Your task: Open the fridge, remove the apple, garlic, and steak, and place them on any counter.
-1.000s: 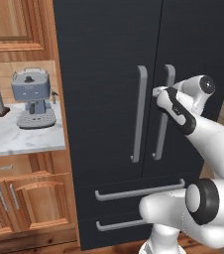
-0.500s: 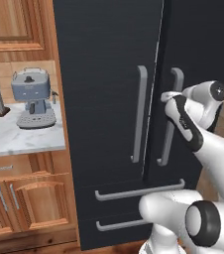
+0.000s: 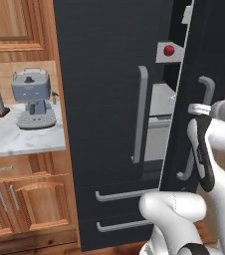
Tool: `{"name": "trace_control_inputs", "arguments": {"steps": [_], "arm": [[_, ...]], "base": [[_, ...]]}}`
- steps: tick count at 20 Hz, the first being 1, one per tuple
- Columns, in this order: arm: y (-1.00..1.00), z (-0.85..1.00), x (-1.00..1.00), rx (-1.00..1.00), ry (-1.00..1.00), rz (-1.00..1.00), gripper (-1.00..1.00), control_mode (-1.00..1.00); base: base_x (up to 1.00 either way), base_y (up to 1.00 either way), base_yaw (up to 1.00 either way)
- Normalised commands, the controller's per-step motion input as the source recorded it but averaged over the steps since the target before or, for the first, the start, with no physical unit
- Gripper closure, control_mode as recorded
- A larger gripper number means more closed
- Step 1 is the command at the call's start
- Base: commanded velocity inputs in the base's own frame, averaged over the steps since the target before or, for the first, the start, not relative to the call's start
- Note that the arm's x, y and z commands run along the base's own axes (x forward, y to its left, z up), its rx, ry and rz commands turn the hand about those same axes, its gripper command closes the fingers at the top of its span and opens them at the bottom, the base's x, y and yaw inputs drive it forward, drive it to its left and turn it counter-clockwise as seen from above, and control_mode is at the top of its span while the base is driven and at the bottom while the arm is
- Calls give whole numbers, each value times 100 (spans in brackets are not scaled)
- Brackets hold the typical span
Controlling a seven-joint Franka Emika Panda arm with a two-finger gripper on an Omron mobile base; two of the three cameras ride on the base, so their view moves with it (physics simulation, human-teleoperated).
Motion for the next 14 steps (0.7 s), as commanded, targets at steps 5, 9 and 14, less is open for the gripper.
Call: {"name": "trace_control_inputs", "arguments": {"steps": [5, 9, 14], "arm": [[-65, -3, -100, 0, 0, -17, 100, -100], [-56, 0, -100, 0, -2, -14, 100, -100], [-14, 2, -100, 0, -8, -10, 100, -100]], "base": [[0, 0, 0], [0, 0, 0], [0, 0, 0]]}}
